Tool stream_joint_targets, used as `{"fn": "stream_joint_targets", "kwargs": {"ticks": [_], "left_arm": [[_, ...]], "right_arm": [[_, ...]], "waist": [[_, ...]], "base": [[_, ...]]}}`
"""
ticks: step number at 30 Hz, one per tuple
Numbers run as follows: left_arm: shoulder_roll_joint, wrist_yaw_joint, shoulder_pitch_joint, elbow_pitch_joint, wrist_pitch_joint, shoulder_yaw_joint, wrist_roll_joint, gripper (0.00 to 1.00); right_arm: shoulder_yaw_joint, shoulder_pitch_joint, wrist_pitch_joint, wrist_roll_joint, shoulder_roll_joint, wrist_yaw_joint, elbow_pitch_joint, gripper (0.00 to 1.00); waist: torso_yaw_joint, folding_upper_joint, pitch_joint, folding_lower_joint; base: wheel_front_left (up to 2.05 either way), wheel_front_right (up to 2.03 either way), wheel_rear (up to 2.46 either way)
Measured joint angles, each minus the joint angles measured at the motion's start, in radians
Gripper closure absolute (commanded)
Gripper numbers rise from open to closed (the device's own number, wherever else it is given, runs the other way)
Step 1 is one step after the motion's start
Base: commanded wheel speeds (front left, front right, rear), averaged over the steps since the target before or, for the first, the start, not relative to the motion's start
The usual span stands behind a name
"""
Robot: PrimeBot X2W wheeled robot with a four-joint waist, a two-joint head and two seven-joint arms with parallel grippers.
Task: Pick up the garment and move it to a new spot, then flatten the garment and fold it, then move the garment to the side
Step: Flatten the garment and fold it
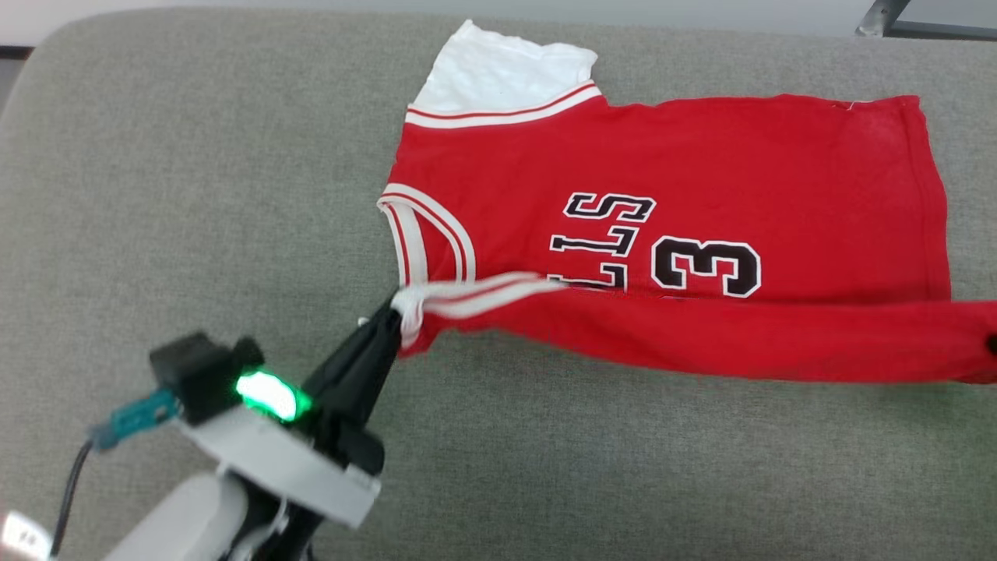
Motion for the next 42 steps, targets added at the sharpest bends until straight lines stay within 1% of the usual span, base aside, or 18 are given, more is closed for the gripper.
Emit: {"fn": "stream_joint_targets", "kwargs": {"ticks": [3, 8, 11, 15, 22, 32, 33, 34, 35, 36, 37, 39, 40, 42], "left_arm": [[-0.032, 0.001, -0.081, 0.068, 0.004, -0.008, 0.034, 1.00], [-0.086, 0.000, -0.164, 0.181, -0.007, -0.023, 0.073, 1.00], [-0.096, 0.017, -0.187, 0.263, -0.018, -0.030, 0.113, 1.00], [-0.122, 0.019, -0.214, 0.349, -0.032, -0.025, 0.126, 1.00], [-0.151, -0.001, -0.253, 0.463, -0.044, -0.044, 0.150, 1.00], [-0.195, -0.012, -0.323, 0.593, -0.059, -0.041, 0.178, 1.00], [-0.197, -0.012, -0.328, 0.605, -0.061, -0.043, 0.184, 0.94], [-0.198, -0.012, -0.332, 0.617, -0.061, -0.049, 0.192, 0.80], [-0.198, -0.014, -0.336, 0.630, -0.060, -0.056, 0.198, 0.60], [-0.198, -0.015, -0.340, 0.642, -0.060, -0.063, 0.207, 0.34], [-0.198, -0.016, -0.345, 0.651, -0.060, -0.067, 0.210, 0.01], [-0.192, -0.019, -0.351, 0.666, -0.054, -0.073, 0.217, 0.00], [-0.183, -0.019, -0.354, 0.669, -0.049, -0.077, 0.222, 0.00], [-0.159, -0.020, -0.367, 0.665, -0.027, -0.088, 0.238, 0.00]], "right_arm": [[0.021, -0.059, -0.009, -0.027, -0.017, 0.000, 0.059, 1.00], [0.028, -0.126, -0.048, -0.043, -0.015, 0.000, 0.139, 1.00], [0.038, -0.151, -0.065, -0.053, -0.015, 0.000, 0.174, 1.00], [0.067, -0.171, -0.082, -0.059, -0.018, 0.000, 0.217, 1.00], [0.123, -0.199, -0.126, -0.066, -0.014, 0.000, 0.279, 1.00], [0.166, -0.265, -0.218, -0.085, 0.007, 0.000, 0.369, 1.00], [0.174, -0.271, -0.226, -0.085, 0.009, 0.000, 0.378, 1.00], [0.181, -0.274, -0.232, -0.085, 0.009, 0.000, 0.387, 1.00], [0.186, -0.276, -0.239, -0.085, 0.009, 0.000, 0.395, 1.00], [0.191, -0.278, -0.248, -0.085, 0.009, 0.000, 0.403, 0.98], [0.195, -0.279, -0.259, -0.085, 0.010, 0.000, 0.411, 0.82], [0.207, -0.284, -0.280, -0.093, 0.011, 0.000, 0.425, 0.47], [0.212, -0.285, -0.289, -0.094, 0.011, 0.000, 0.433, 0.00], [0.217, -0.285, -0.306, -0.096, 0.011, 0.000, 0.444, 0.00]], "waist": [[0.003, 0.0000, 0.009, 0.0000], [0.004, 0.0000, 0.034, 0.0000], [0.003, 0.0000, 0.054, 0.0000], [0.001, 0.0000, 0.083, 0.0000], [-0.004, 0.0000, 0.122, 0.0000], [-0.004, 0.0000, 0.122, 0.0001], [-0.004, 0.0000, 0.120, 0.0000], [-0.004, 0.0000, 0.118, 0.0000], [-0.004, 0.0000, 0.116, 0.0000], [-0.004, 0.0000, 0.113, 0.0000], [-0.004, 0.0000, 0.110, 0.0000], [-0.003, 0.0000, 0.101, 0.0001], [-0.003, 0.0000, 0.096, 0.0000], [-0.002, 0.0000, 0.082, 0.0000]], "base": [[0.00, 0.00, 0.00], [0.00, 0.00, 0.00], [0.00, 0.00, 0.00], [0.00, 0.00, 0.00], [0.00, 0.00, 0.00], [0.00, 0.00, 0.00], [0.00, 0.00, 0.00], [0.00, 0.00, 0.00], [0.00, 0.00, 0.00], [0.00, 0.00, 0.00], [0.00, 0.00, 0.00], [0.00, 0.00, 0.00], [0.00, 0.00, 0.00], [0.00, 0.00, 0.00]]}}
